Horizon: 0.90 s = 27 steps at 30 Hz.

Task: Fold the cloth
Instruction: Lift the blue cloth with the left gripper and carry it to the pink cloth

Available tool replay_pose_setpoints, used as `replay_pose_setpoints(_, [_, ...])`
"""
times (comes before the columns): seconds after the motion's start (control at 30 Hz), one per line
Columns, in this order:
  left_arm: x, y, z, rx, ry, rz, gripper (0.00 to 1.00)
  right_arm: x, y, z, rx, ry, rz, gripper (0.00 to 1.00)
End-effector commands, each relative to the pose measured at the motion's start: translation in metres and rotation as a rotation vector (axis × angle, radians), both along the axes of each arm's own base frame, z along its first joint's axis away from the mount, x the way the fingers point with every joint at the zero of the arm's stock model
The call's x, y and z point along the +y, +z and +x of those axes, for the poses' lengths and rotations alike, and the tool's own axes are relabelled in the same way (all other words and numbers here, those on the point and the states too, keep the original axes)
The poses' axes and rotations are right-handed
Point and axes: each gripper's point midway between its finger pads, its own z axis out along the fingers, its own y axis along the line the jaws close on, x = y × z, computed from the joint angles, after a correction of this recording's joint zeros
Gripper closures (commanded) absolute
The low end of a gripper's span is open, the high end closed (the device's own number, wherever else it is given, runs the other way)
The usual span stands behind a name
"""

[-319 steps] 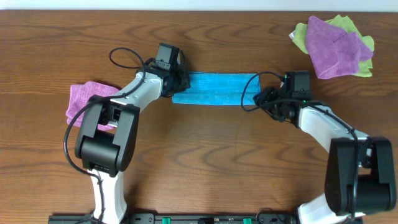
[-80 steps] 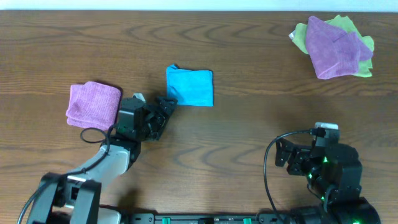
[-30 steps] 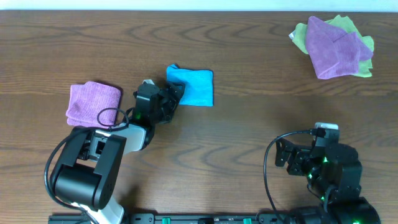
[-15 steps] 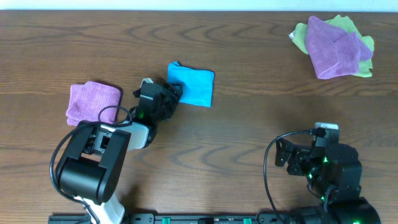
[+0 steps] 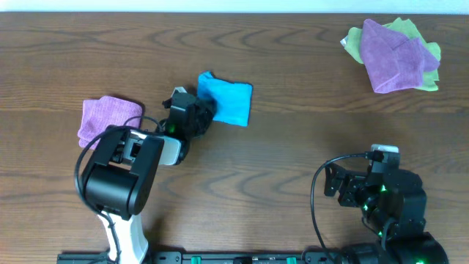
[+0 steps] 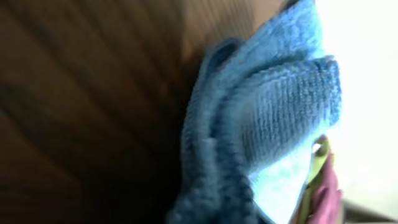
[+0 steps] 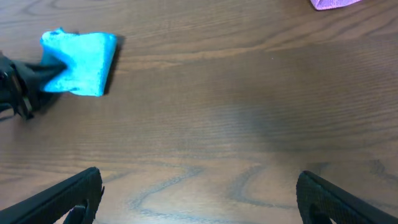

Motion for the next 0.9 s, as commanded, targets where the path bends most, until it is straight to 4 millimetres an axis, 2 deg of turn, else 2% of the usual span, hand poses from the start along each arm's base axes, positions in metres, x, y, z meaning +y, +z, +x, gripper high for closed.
replay_pose_setpoints(0.0, [0.007,-0.05,-0.033,0.122,-0.07,0.074,0.94,-0.002,-0.001,0.0,0.002,-0.018,0.003,0.01])
replay_pose_setpoints(0.1, [0.006,-0.038,-0.027,0.065,-0.132,0.054,0.94,-0.002,-0.001,0.0,0.002,-0.018,0.003,0.01])
replay_pose_setpoints(0.23, [0.012,-0.001,-0.016,-0.046,-0.201,0.03,0.94,-0.002,-0.001,0.0,0.002,-0.018,0.003,0.01])
replay_pose_setpoints(0.37, [0.03,0.038,-0.009,-0.109,-0.191,0.052,0.94,-0.002,-0.001,0.0,0.002,-0.018,0.003,0.01])
replay_pose_setpoints(0.67, [0.069,0.098,-0.024,-0.144,-0.162,0.129,0.94,-0.002,-0.001,0.0,0.002,-0.018,0.003,0.01])
replay_pose_setpoints(0.87, [0.096,0.122,-0.035,-0.149,-0.122,0.156,0.94,-0.002,-0.001,0.0,0.002,-0.018,0.003,0.01])
